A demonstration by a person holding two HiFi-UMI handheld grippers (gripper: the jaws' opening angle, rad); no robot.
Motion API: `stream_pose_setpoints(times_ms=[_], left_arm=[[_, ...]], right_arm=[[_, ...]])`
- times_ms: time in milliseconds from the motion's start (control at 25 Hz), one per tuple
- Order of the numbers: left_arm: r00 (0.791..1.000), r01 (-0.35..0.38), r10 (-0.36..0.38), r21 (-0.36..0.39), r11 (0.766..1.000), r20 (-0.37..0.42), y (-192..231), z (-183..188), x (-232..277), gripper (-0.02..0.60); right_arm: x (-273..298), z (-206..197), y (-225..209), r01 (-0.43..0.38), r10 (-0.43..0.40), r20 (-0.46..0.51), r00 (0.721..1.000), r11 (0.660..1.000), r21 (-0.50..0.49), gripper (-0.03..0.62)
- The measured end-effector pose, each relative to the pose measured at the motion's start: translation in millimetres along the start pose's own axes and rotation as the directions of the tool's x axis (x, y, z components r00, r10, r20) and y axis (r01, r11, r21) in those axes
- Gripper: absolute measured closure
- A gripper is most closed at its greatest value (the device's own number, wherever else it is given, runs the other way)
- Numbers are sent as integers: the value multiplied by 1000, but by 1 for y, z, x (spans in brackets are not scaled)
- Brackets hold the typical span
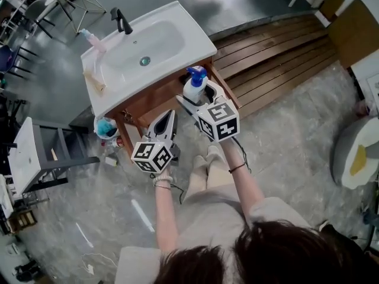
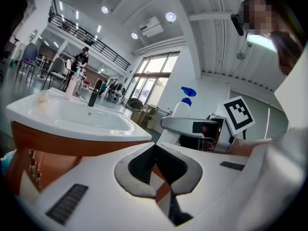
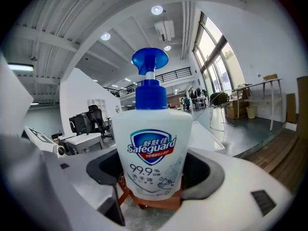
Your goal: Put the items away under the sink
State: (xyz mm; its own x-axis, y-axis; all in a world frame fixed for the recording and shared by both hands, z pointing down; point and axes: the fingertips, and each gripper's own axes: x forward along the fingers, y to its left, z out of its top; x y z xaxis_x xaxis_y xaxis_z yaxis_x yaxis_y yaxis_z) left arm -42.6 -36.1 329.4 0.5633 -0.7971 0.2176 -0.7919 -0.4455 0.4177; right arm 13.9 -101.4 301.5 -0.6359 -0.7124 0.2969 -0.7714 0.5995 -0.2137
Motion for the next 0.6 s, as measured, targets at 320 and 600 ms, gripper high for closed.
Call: stream_pose_setpoints(times_ms=[320, 600], left_arm=[[999, -20, 20, -4, 1000, -32, 9, -33, -4, 580], [997, -72, 71, -34, 997, -18, 31, -65, 14, 580]], right_arm=[[6, -27, -4, -20, 20, -13, 1000, 1000, -15, 229], [24, -56, -21, -82, 81, -16, 997, 996, -42, 229]])
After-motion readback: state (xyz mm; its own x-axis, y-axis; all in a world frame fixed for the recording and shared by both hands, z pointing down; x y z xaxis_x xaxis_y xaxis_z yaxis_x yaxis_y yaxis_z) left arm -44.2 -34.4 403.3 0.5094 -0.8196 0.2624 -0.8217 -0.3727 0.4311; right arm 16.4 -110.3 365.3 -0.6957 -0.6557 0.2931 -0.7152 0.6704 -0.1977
